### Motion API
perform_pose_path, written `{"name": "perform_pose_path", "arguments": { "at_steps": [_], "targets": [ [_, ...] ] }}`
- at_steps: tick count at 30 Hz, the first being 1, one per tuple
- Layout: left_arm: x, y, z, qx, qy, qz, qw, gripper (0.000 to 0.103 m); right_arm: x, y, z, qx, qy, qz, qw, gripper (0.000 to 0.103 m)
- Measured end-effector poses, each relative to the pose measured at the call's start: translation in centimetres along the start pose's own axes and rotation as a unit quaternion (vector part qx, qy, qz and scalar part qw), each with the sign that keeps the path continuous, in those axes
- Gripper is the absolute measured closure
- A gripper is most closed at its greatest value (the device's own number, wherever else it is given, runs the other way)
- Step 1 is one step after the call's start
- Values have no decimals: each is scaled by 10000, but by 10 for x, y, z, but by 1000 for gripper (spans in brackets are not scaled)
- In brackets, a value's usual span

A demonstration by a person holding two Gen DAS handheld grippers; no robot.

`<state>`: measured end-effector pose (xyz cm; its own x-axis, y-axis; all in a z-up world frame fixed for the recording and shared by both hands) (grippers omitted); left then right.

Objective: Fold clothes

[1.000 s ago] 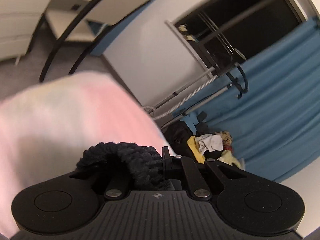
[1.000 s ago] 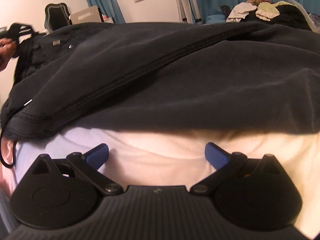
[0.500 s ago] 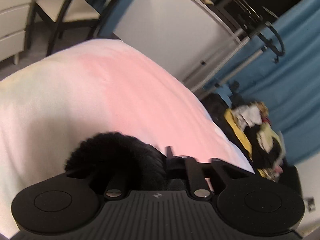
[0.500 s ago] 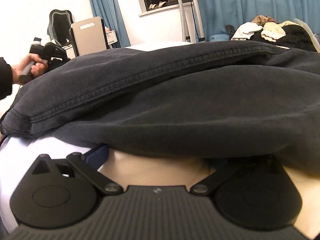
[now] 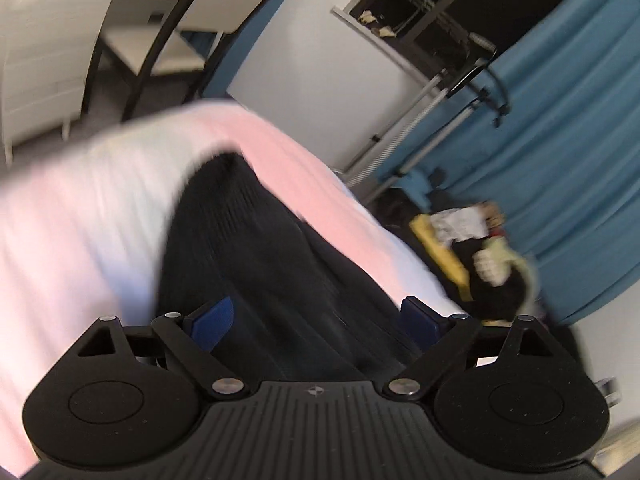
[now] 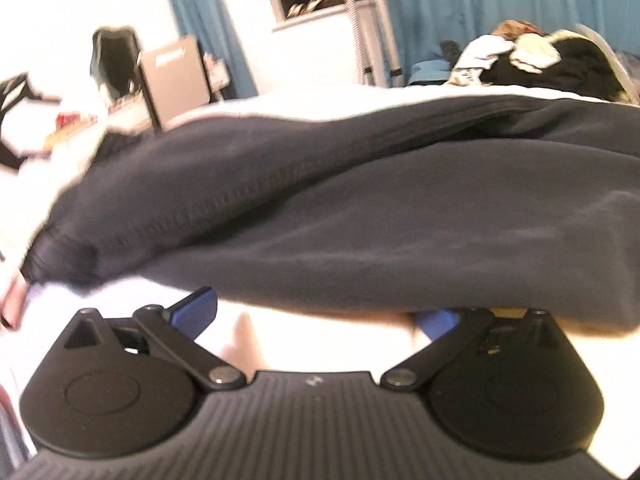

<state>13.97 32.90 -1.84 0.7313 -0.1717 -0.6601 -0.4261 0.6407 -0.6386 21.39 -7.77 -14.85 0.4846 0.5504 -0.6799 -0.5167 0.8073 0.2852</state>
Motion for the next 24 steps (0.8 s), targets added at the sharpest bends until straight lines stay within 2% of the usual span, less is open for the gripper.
{"name": "perform_pose_path", "arguments": {
  "at_steps": [3,6,8,9,12,15,18,20,24],
  "targets": [
    [2,-4,-59,-793,130,-341,9962,10,-34,-10,8,416,-331,67,9986,0],
    [21,-9,-114,-1421,360,-620,9872,10,-71,-25,14,808,-686,13,9944,0],
    [36,-12,-142,-1730,496,-788,9805,11,-92,-39,15,1160,-895,64,9892,0],
    [42,-13,-149,-1756,490,-815,9798,11,-102,-46,16,1337,-998,91,9860,0],
    [54,-6,-159,-1771,333,-807,9803,12,-126,-73,15,1914,-1269,47,9733,0],
    [61,3,-157,-1928,286,-915,9765,16,-134,-97,16,2469,-1372,157,9592,0],
    [69,9,-153,-2030,291,-906,9745,21,-125,-117,30,3009,-1336,365,9435,0],
    [76,12,-153,-1993,280,-804,9762,25,-111,-128,49,3223,-1261,408,9373,0],
    [86,20,-150,-1988,178,-752,9770,28,-73,-145,96,3121,-1043,-4,9443,0]
  ]
}}
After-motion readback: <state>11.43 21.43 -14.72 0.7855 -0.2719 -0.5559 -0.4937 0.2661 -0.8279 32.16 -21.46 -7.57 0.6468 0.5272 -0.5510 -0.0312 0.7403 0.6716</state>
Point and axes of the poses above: each gripper's, at about its wrist camera, not at the fingertips, and x roughly the way its jaws point, y to its left, z to its top, the point moved 8 cm from there along x, roughly the way its jaws point, and after that the axes turned 11 degrees about y, right-handed, at the moved point
